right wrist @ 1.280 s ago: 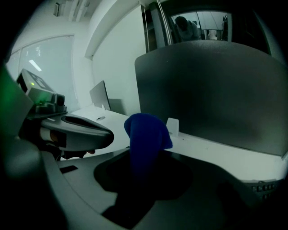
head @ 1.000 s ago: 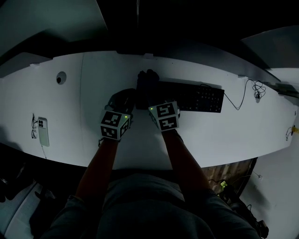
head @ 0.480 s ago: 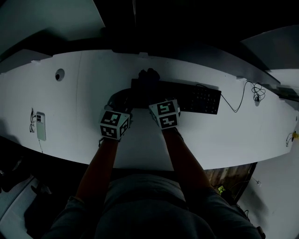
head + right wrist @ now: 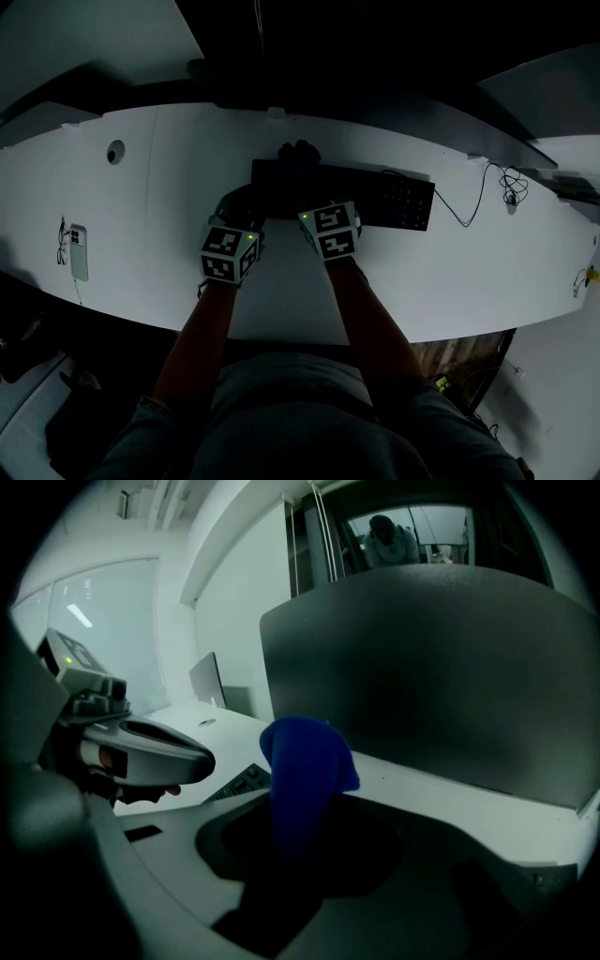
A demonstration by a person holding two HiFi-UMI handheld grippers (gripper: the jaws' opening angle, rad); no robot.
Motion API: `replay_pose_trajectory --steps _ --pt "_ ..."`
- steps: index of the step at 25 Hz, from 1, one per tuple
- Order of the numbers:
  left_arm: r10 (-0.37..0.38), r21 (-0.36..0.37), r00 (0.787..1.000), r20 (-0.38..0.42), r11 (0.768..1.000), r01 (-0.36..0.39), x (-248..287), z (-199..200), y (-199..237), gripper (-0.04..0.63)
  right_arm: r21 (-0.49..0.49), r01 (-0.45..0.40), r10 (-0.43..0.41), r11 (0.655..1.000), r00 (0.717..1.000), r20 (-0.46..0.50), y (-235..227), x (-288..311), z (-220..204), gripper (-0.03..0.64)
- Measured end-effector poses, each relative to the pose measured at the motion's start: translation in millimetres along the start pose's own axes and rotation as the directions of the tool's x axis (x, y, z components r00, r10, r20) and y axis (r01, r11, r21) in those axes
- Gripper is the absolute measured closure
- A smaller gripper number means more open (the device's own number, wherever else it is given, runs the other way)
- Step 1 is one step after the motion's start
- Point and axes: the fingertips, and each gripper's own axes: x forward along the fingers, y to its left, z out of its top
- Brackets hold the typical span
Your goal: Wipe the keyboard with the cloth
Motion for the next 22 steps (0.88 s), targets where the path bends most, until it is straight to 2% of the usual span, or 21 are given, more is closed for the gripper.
replay_pose_trajectory --steps 22 --pt "-0.001 0.009 1.000 -0.015 1.000 0.001 25 0 -36 0.588 -0.014 -0.003 0.003 1.000 1.000 0.000 -30 -21 -14 0.479"
